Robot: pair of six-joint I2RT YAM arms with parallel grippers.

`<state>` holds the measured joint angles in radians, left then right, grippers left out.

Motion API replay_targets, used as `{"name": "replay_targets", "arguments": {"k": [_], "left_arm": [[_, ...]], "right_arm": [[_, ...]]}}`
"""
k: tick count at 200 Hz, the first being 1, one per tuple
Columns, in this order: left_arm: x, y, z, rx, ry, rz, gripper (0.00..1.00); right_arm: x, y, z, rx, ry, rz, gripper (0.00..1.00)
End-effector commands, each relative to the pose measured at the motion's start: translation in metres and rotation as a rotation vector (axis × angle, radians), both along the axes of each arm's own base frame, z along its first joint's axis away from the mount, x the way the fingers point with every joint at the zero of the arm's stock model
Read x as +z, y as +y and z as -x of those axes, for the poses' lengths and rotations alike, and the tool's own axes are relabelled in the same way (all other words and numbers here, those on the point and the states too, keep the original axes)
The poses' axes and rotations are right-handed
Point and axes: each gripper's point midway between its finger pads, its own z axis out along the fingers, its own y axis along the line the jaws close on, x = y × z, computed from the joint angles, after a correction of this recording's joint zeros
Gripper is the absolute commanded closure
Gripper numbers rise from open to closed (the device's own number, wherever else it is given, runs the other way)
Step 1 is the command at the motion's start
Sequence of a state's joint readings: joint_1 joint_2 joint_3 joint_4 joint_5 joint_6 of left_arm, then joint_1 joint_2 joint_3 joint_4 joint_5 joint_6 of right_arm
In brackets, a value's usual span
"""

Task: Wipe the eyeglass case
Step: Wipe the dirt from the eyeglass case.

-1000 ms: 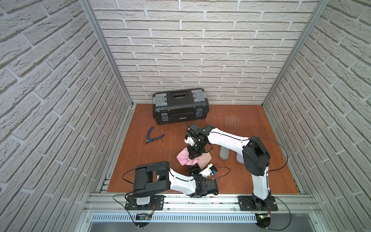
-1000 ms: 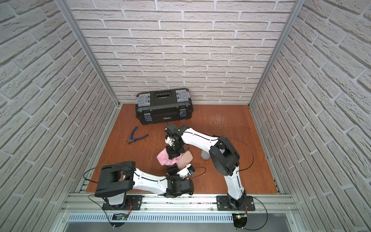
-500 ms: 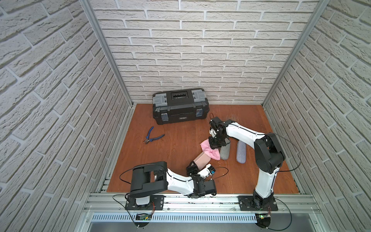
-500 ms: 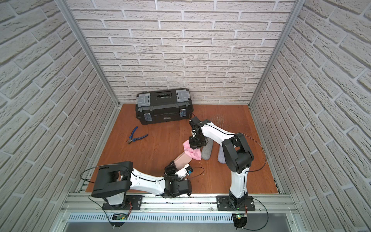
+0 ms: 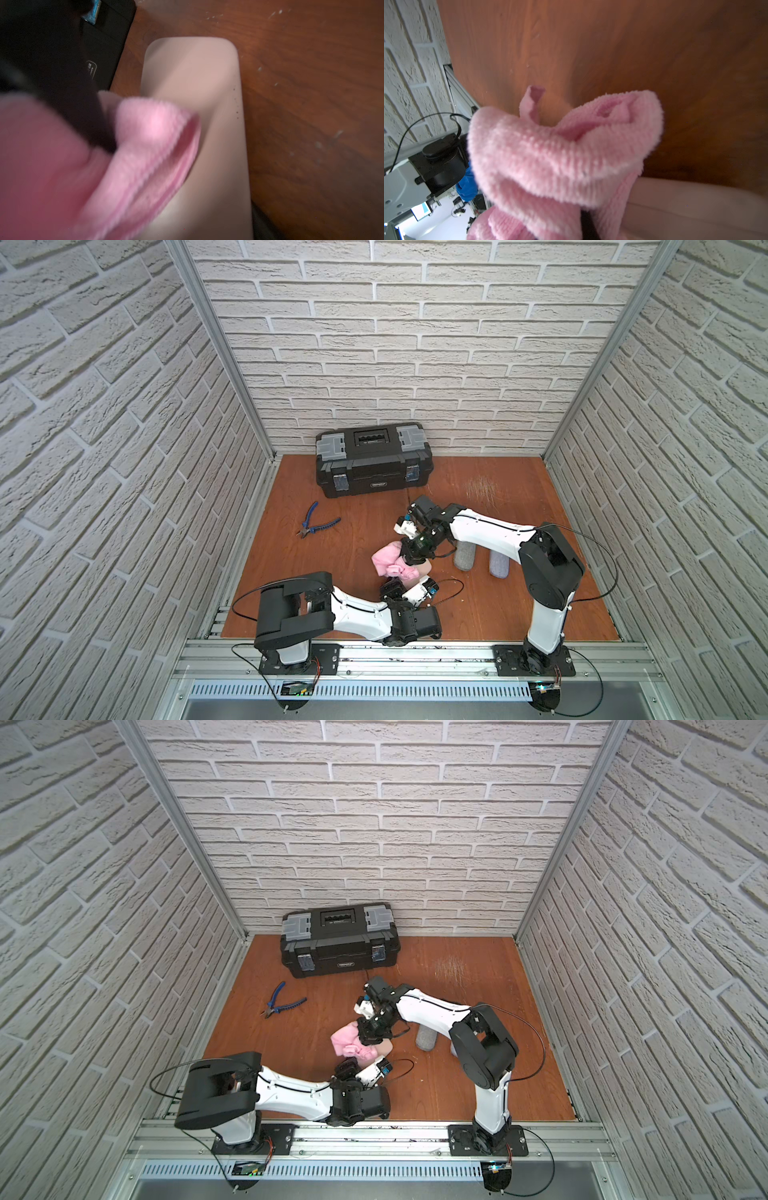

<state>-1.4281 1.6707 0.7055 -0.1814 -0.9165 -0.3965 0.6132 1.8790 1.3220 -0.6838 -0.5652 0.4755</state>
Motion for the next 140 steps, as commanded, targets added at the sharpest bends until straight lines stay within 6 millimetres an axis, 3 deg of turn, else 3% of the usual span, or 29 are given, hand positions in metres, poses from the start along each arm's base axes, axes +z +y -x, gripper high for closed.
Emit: {"name": "replay_targets", "arguments": {"k": [1, 13, 41, 64, 90, 126, 140], "left_arm": [[-0.007, 0.028, -0.002, 0.060, 0.031, -0.006, 0.43], [-0.008, 0.031, 0.000, 0.057, 0.053, 0.020, 0.43], [-0.013, 0.029, 0.003, -0.001, 0.129, 0.065, 0.42], [-0.018, 0.030, 0.005, -0.013, 0.222, 0.135, 0.43], [-0.021, 0.032, 0.006, -0.001, 0.304, 0.204, 0.43], [-0.027, 0.034, 0.004, 0.022, 0.359, 0.236, 0.44], [-0.028, 0.035, 0.003, 0.030, 0.372, 0.241, 0.44]], "right_arm": [[-0.026, -0.101, -0.007, -0.069, -0.020, 0.376, 0.97], [-0.013, -0.112, -0.021, -0.059, -0.091, 0.440, 0.97], [0.023, -0.101, -0.063, -0.054, -0.250, 0.439, 0.97], [0.024, -0.097, -0.081, 0.053, -0.303, 0.575, 0.97], [-0.003, -0.070, -0.076, 0.171, -0.248, 0.567, 0.97], [-0.018, -0.027, -0.057, 0.280, -0.194, 0.477, 0.97], [-0.022, -0.020, -0.046, 0.318, -0.167, 0.450, 0.97]]}}
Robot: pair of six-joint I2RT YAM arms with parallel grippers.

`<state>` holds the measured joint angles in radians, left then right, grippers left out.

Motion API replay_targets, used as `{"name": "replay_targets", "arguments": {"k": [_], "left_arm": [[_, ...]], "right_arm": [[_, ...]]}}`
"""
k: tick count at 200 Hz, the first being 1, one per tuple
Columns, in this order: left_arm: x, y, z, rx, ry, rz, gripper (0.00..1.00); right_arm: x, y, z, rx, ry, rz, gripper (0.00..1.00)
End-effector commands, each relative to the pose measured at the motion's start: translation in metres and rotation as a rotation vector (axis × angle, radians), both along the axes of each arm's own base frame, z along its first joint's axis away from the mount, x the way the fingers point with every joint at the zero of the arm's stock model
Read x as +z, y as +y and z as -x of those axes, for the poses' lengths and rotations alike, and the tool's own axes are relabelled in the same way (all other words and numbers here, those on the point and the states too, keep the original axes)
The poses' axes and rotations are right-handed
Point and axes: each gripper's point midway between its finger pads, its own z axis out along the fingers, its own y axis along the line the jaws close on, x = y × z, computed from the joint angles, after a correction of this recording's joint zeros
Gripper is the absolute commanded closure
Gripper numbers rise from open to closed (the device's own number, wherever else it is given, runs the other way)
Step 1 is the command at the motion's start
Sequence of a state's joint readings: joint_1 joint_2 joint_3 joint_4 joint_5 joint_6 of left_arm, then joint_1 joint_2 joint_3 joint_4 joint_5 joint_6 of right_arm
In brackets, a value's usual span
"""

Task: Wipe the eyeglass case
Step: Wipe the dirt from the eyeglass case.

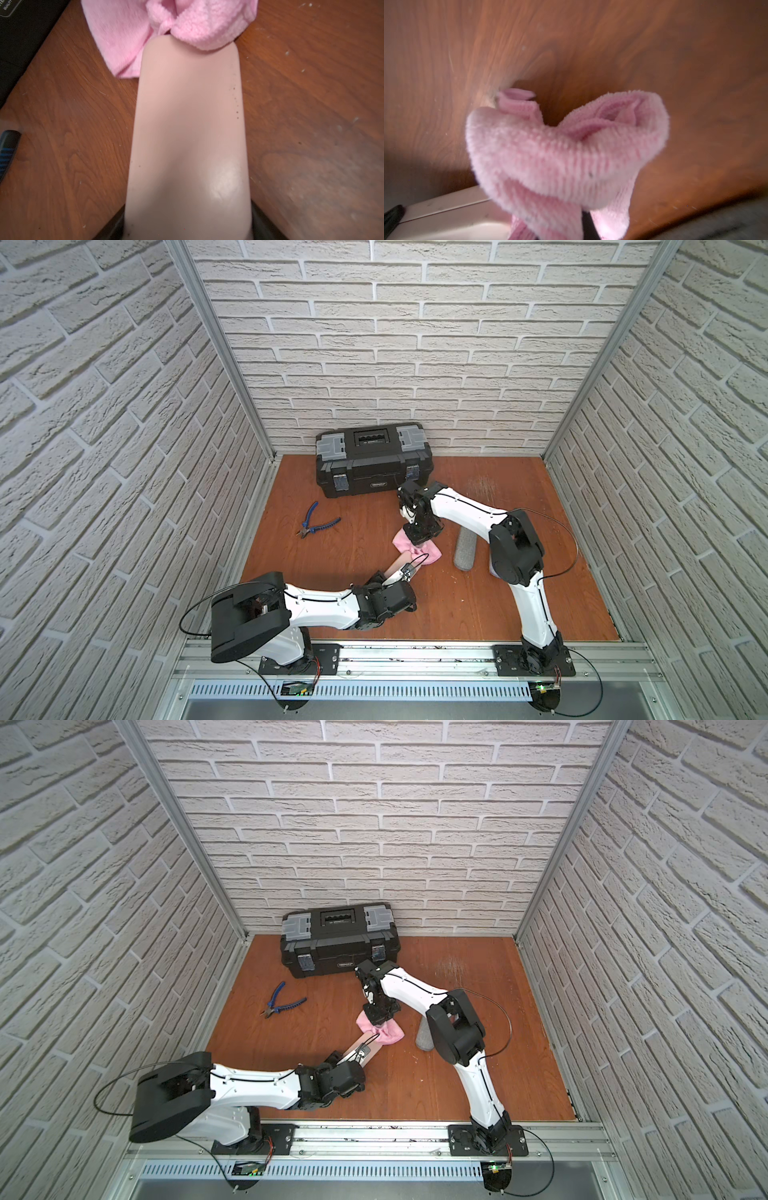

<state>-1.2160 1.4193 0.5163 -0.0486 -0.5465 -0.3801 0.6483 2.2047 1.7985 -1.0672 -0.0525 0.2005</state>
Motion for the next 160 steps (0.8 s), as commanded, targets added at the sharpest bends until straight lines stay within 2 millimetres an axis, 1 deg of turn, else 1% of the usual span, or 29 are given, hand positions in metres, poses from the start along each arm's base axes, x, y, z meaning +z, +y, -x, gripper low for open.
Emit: {"name": "replay_targets", "arguments": {"k": [1, 29, 47, 58, 81, 87, 89, 93, 112, 125, 132, 146, 160], "left_arm": [[-0.017, 0.005, 0.011, -0.024, 0.096, -0.009, 0.44], [-0.020, 0.010, 0.008, 0.028, 0.134, 0.026, 0.45], [-0.023, 0.017, 0.003, 0.104, 0.176, 0.069, 0.46], [-0.024, 0.020, 0.002, 0.145, 0.202, 0.100, 0.47], [-0.029, 0.020, 0.001, 0.190, 0.254, 0.165, 0.47], [-0.030, 0.019, 0.001, 0.193, 0.269, 0.185, 0.48], [-0.030, 0.018, 0.001, 0.194, 0.275, 0.192, 0.48], [-0.031, 0.018, 0.001, 0.195, 0.284, 0.202, 0.48], [-0.030, 0.008, 0.000, 0.184, 0.330, 0.247, 0.48], [-0.029, 0.003, -0.001, 0.180, 0.359, 0.256, 0.48], [-0.029, 0.001, -0.001, 0.178, 0.374, 0.263, 0.48], [-0.027, -0.002, -0.001, 0.175, 0.396, 0.281, 0.48], [-0.025, -0.005, -0.002, 0.168, 0.414, 0.308, 0.48]], "right_arm": [[0.013, 0.015, 0.022, 0.081, 0.066, -0.053, 0.97], [0.003, 0.007, 0.048, 0.103, 0.149, -0.056, 0.97], [0.001, 0.002, 0.065, 0.086, 0.181, -0.083, 0.98], [0.002, -0.003, 0.071, 0.055, 0.192, -0.109, 0.97], [0.007, -0.009, 0.078, -0.019, 0.198, -0.179, 0.97], [0.003, -0.010, 0.080, -0.036, 0.208, -0.188, 0.97], [0.010, -0.009, 0.080, -0.037, 0.193, -0.205, 0.98], [0.012, -0.008, 0.081, -0.041, 0.188, -0.218, 0.98], [0.003, -0.014, 0.079, -0.132, 0.183, -0.231, 0.98], [0.001, -0.008, 0.080, -0.201, 0.182, -0.280, 0.97], [0.002, 0.002, 0.082, -0.233, 0.187, -0.334, 0.97], [0.010, 0.021, 0.085, -0.265, 0.184, -0.423, 0.98], [0.017, 0.033, 0.087, -0.290, 0.169, -0.468, 0.98]]}}
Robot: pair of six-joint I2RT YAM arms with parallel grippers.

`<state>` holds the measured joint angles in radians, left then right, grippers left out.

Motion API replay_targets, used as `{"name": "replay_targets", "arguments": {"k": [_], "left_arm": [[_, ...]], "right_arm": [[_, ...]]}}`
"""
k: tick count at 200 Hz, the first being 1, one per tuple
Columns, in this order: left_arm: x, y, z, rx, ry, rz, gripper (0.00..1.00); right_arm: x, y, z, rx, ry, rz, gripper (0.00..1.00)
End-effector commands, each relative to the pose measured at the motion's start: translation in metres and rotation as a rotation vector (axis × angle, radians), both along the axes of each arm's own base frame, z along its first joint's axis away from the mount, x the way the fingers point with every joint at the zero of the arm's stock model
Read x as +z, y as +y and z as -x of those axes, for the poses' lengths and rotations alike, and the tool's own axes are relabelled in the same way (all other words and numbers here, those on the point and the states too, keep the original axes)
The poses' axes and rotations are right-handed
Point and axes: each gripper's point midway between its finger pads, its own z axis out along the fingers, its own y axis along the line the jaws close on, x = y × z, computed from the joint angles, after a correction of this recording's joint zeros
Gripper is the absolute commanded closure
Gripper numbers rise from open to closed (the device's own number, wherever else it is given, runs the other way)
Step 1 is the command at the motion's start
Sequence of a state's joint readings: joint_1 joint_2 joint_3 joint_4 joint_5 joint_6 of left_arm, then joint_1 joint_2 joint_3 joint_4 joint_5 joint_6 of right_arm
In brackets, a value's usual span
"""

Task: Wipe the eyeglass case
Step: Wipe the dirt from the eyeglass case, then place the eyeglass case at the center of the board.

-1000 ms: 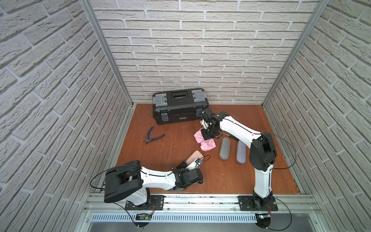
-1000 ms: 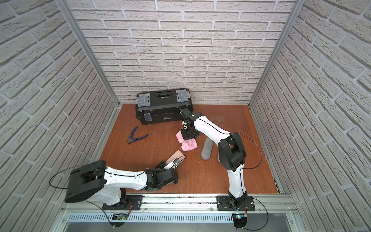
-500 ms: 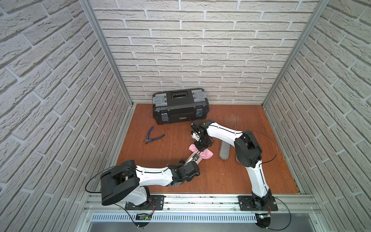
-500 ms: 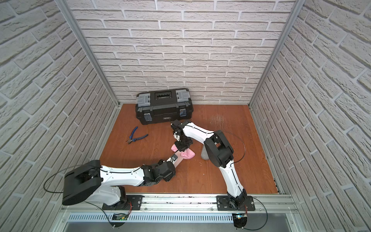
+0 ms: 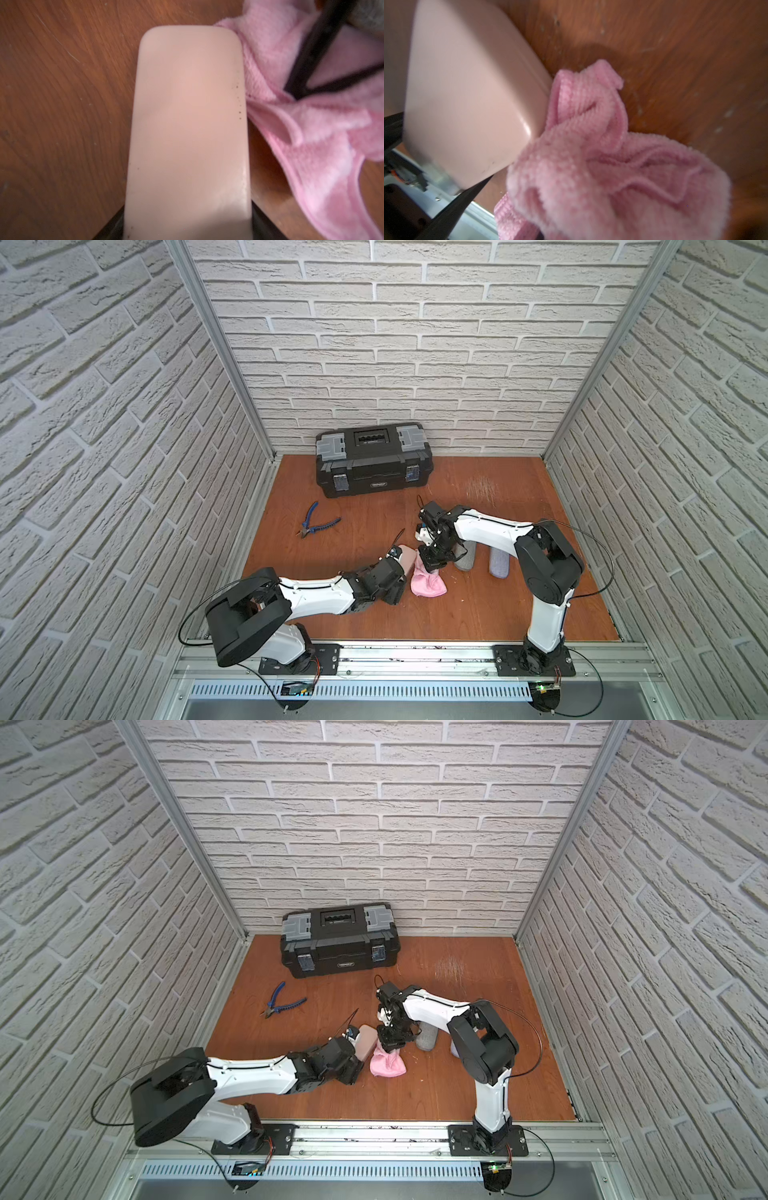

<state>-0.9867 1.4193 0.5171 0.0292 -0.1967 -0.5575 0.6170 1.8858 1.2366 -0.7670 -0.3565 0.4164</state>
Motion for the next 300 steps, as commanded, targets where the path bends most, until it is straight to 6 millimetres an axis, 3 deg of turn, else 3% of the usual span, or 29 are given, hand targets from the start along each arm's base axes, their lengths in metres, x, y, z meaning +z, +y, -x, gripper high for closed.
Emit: {"name": "replay_targets", "arguments": {"k": [1, 26, 54, 68, 83, 99, 119, 145, 161, 187, 206, 234, 252, 269, 300], "left_arm": [[-0.017, 0.000, 0.017, -0.026, 0.132, 0.023, 0.48], [-0.013, -0.006, 0.016, -0.036, 0.147, 0.061, 0.49], [-0.011, -0.015, 0.017, -0.065, 0.163, 0.099, 0.48], [-0.012, -0.015, 0.016, -0.064, 0.172, 0.107, 0.48], [-0.012, -0.013, 0.014, -0.051, 0.178, 0.114, 0.48], [-0.014, -0.010, 0.014, -0.040, 0.183, 0.114, 0.48], [-0.015, -0.008, 0.015, -0.031, 0.190, 0.106, 0.48], [-0.015, -0.006, 0.016, -0.024, 0.197, 0.100, 0.47], [-0.015, -0.005, 0.016, -0.017, 0.196, 0.101, 0.47], [-0.015, -0.005, 0.016, -0.018, 0.197, 0.100, 0.47], [-0.015, -0.005, 0.016, -0.014, 0.202, 0.094, 0.46], [-0.016, -0.004, 0.014, 0.003, 0.203, 0.088, 0.45], [-0.015, -0.002, 0.013, 0.022, 0.201, 0.082, 0.41], [-0.012, 0.001, 0.013, 0.038, 0.207, 0.073, 0.34], [-0.006, -0.001, 0.017, 0.042, 0.238, 0.082, 0.24]], "right_arm": [[0.027, 0.048, 0.001, -0.080, -0.019, -0.205, 0.98], [0.038, 0.074, 0.010, -0.051, -0.023, -0.277, 0.97], [0.045, 0.105, 0.044, 0.027, 0.073, -0.403, 0.97], [0.049, 0.107, 0.058, 0.024, 0.123, -0.450, 0.97], [0.054, 0.093, 0.066, 0.031, 0.135, -0.447, 0.98], [0.059, 0.065, 0.061, 0.028, 0.111, -0.395, 0.97], [0.054, 0.020, 0.040, -0.016, 0.067, -0.258, 0.98], [0.043, -0.028, -0.003, -0.072, -0.047, -0.004, 0.98], [0.042, -0.034, -0.032, -0.096, -0.131, 0.087, 0.98], [0.041, -0.016, -0.061, -0.131, -0.187, 0.077, 0.98], [0.039, 0.010, -0.050, -0.086, -0.147, 0.011, 0.98], [0.026, 0.035, 0.005, -0.042, -0.016, -0.093, 0.97], [0.031, 0.042, 0.034, -0.051, 0.054, -0.176, 0.97], [0.039, 0.027, 0.039, -0.087, 0.057, -0.163, 0.98], [0.041, -0.027, 0.008, -0.195, -0.026, 0.013, 0.98]]}}
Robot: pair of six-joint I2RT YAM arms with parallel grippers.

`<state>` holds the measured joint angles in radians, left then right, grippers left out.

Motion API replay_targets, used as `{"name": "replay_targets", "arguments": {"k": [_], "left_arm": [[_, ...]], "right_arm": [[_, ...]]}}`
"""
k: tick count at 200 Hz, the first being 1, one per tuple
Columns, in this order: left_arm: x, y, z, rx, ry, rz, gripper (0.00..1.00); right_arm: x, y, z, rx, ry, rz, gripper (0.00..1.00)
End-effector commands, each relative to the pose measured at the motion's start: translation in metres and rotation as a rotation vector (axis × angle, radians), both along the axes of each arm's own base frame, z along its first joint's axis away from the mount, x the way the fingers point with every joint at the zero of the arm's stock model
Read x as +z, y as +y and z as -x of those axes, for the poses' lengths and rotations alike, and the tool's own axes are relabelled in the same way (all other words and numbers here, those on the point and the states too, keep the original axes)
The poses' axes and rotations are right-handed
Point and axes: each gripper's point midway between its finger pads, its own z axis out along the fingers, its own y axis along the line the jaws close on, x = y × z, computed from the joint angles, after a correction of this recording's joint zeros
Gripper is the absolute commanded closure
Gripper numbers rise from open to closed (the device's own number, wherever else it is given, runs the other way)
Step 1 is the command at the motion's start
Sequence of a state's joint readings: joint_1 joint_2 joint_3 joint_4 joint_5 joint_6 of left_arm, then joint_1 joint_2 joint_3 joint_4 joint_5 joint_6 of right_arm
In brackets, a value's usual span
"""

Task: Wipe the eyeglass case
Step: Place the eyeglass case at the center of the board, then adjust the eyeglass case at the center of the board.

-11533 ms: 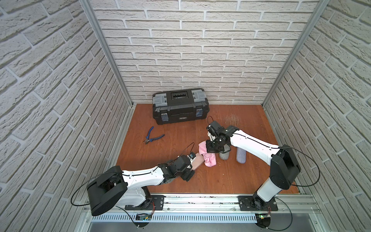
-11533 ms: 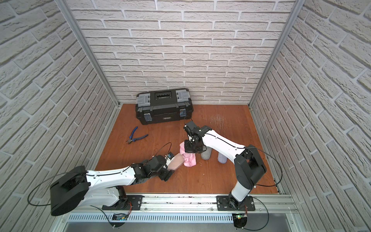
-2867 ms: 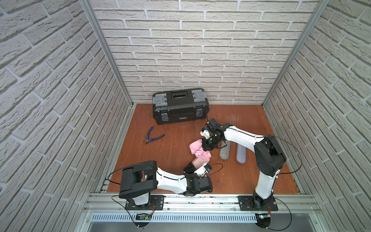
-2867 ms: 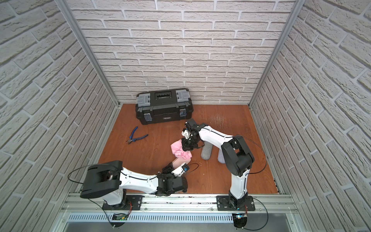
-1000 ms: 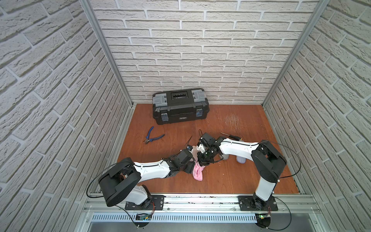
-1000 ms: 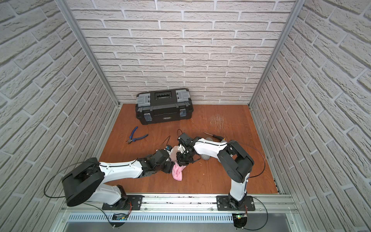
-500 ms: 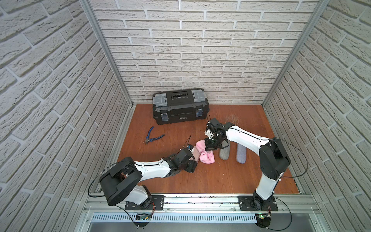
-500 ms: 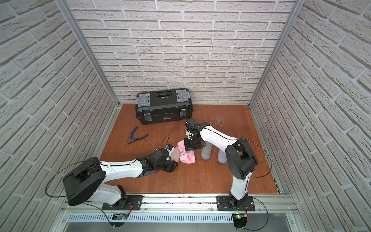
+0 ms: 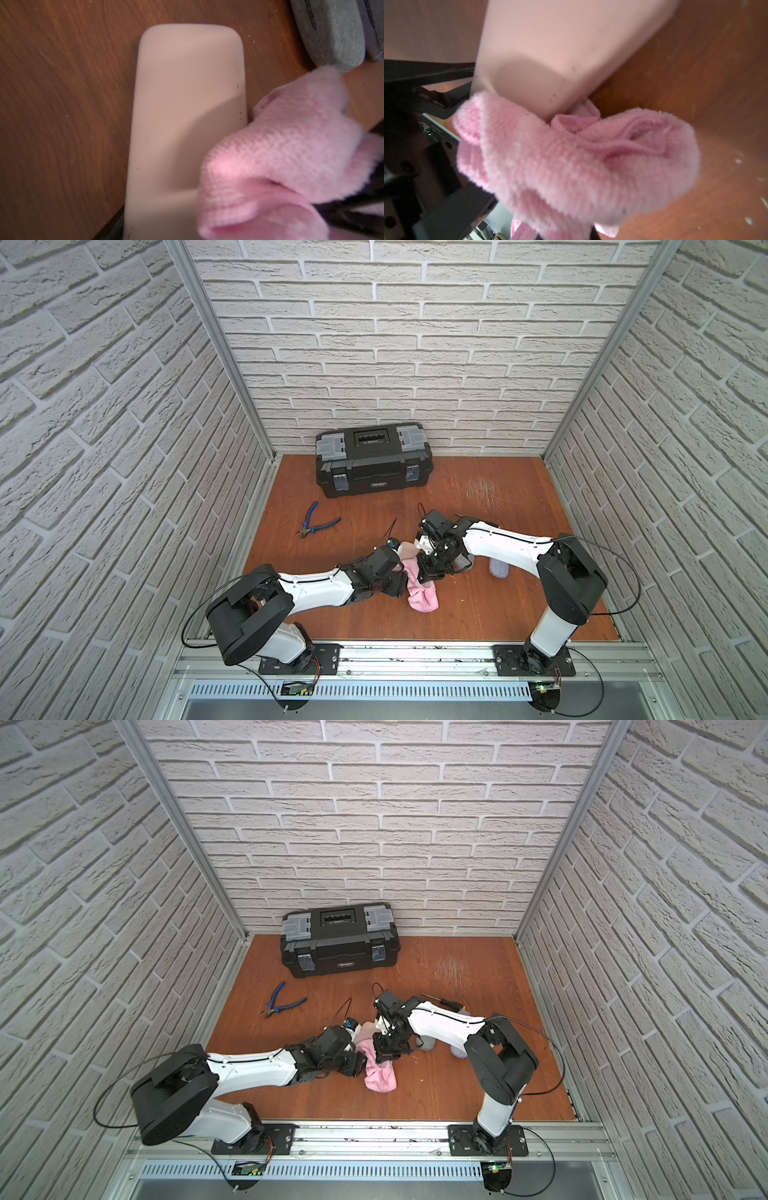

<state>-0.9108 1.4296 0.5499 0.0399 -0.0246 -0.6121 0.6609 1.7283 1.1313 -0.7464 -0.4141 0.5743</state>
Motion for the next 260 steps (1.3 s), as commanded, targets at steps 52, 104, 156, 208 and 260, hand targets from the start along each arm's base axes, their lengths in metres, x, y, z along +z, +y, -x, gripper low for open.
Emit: {"name": "replay_targets", "arguments": {"k": [52, 104, 156, 208, 260], "left_arm": [[-0.009, 0.003, 0.028, 0.003, 0.168, 0.005, 0.09], [0.015, -0.015, 0.036, -0.028, 0.187, 0.154, 0.09], [0.044, -0.041, 0.033, -0.059, 0.142, 0.315, 0.09], [0.068, -0.030, 0.028, -0.099, 0.068, 0.247, 0.09], [0.080, 0.051, -0.019, 0.127, -0.038, 0.080, 0.08]], "right_arm": [[-0.011, -0.044, -0.070, -0.191, -0.072, 0.229, 0.98], [-0.012, 0.002, -0.112, -0.167, -0.089, 0.151, 0.98], [0.004, 0.090, -0.115, -0.029, -0.053, -0.034, 0.98], [0.046, 0.036, -0.129, -0.012, -0.206, 0.087, 0.98], [0.061, -0.042, -0.090, -0.154, -0.224, 0.180, 0.98]]}}
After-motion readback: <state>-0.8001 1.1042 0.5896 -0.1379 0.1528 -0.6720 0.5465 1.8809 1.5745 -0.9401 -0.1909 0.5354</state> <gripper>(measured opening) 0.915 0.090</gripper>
